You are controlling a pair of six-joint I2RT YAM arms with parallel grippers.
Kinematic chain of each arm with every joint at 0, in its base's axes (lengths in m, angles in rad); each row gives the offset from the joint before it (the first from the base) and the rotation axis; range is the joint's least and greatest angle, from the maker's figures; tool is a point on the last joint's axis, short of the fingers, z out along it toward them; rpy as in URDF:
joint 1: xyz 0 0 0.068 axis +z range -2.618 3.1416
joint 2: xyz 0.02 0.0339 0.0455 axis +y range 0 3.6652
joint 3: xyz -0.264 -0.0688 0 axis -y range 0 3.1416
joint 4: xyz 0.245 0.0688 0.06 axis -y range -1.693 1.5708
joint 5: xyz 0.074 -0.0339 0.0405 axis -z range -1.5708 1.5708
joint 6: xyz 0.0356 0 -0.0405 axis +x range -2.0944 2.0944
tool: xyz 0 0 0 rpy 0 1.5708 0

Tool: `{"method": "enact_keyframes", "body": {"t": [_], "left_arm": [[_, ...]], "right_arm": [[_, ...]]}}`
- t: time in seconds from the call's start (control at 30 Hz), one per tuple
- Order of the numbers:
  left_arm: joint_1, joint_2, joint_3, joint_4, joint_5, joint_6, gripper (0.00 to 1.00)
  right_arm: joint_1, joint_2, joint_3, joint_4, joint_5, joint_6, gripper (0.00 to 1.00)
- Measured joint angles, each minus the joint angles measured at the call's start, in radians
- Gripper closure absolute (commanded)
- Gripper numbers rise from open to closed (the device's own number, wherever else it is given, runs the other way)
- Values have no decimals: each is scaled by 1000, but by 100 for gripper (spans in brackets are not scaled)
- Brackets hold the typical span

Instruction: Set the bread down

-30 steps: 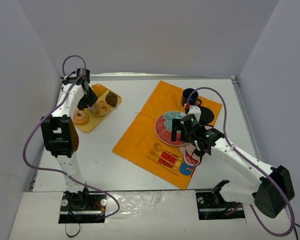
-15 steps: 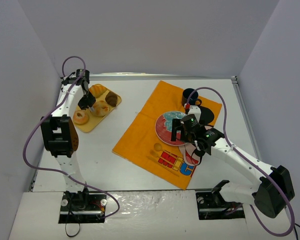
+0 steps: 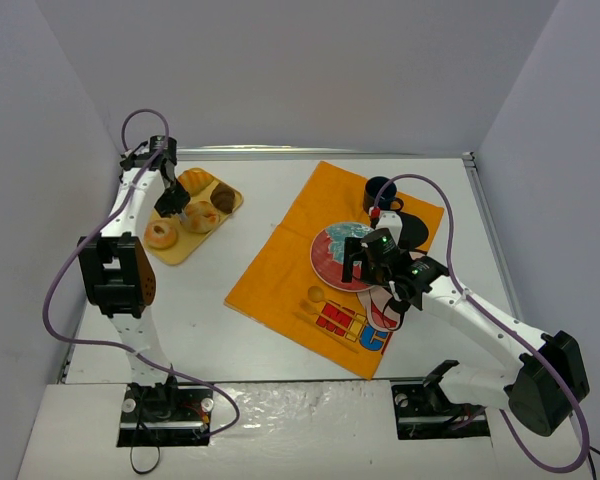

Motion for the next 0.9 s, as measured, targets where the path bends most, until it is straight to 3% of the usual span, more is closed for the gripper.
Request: {"method": "enact_keyframes", "body": {"t": [0.47, 0.9], "left_arm": [[-22, -116, 16, -54, -1, 23, 100], [-192, -292, -37, -97, -5, 52, 100]], "right_arm": [[0, -5, 0, -14, 31, 32, 0], [-6, -26, 93, -82, 119, 57, 0]]}}
